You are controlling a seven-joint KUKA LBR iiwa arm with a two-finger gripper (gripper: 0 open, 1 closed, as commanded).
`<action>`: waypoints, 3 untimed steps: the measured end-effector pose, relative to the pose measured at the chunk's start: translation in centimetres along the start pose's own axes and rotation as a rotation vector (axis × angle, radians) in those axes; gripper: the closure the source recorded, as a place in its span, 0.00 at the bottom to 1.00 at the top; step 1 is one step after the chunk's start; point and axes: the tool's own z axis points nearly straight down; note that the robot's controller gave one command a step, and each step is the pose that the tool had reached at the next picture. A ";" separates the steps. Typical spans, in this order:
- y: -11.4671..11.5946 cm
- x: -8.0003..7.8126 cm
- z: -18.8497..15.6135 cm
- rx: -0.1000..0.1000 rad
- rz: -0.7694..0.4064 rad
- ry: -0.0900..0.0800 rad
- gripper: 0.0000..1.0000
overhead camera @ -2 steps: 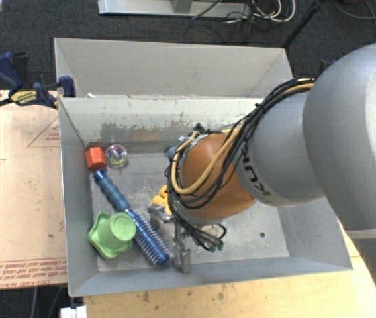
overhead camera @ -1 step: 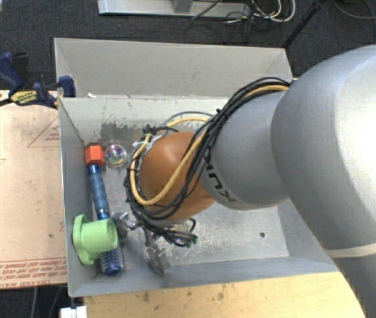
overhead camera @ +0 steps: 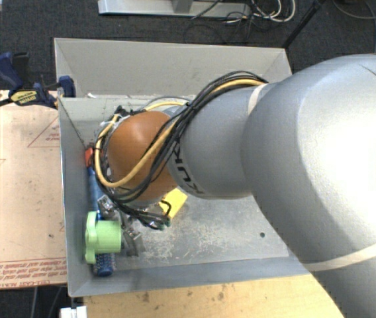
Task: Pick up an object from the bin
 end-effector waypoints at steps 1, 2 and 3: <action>-0.3 -0.4 -0.7 0.003 0.007 -0.018 1.00; 0.0 0.1 0.0 -0.003 0.004 -0.002 0.00; 0.1 0.6 -0.7 0.006 -0.296 -0.034 0.00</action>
Offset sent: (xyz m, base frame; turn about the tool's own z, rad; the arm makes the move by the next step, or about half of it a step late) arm 0.0000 0.0000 0.0000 0.0000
